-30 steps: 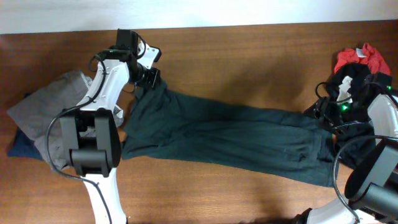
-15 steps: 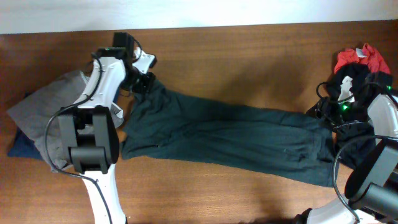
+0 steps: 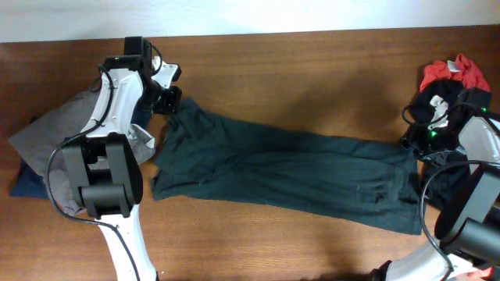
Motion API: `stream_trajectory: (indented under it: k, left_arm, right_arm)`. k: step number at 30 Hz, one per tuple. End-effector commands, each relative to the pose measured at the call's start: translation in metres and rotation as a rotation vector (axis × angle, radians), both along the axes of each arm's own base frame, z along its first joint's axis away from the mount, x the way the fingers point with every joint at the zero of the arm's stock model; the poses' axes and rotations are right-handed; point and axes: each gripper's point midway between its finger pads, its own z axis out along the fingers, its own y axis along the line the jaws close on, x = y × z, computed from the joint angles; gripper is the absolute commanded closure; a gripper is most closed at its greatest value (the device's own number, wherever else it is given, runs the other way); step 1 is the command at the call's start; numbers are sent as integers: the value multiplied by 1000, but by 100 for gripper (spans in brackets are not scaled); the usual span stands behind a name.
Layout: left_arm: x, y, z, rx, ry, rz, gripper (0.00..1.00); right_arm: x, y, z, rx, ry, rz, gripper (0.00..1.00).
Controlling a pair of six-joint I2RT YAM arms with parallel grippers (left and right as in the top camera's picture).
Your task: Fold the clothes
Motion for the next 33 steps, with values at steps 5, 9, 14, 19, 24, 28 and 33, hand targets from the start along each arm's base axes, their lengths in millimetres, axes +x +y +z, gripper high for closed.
stream_trajectory:
  k: [5,9,14,19,24,28,33]
  left_arm:
    - [4,-1,6,-14,-7,33,100]
    - [4,-1,6,-14,-8,33,99]
    - [4,-1,6,-14,-9,33,99]
    - [3,-1,5,-14,-4,33,99]
    - [3,-1,5,-14,-4,33,100]
    - [3,0,5,-13,-2,41,99]
    - [3,1,5,-12,-2,47,99]
  right_arm:
    - [-14,-35,-3,-50,40,-136,38]
    - [-17,-35,-9,-30,55,-144,39]
    - [-9,-19,-24,58,48,-121,45]
    - [-4,-5,-45,127,67,-100,63]
    - [1,-6,-40,139,39,-103,92]
    - [10,-23,-25,115,-6,-127,96]
    - [28,-56,4,64,-90,-160,96]
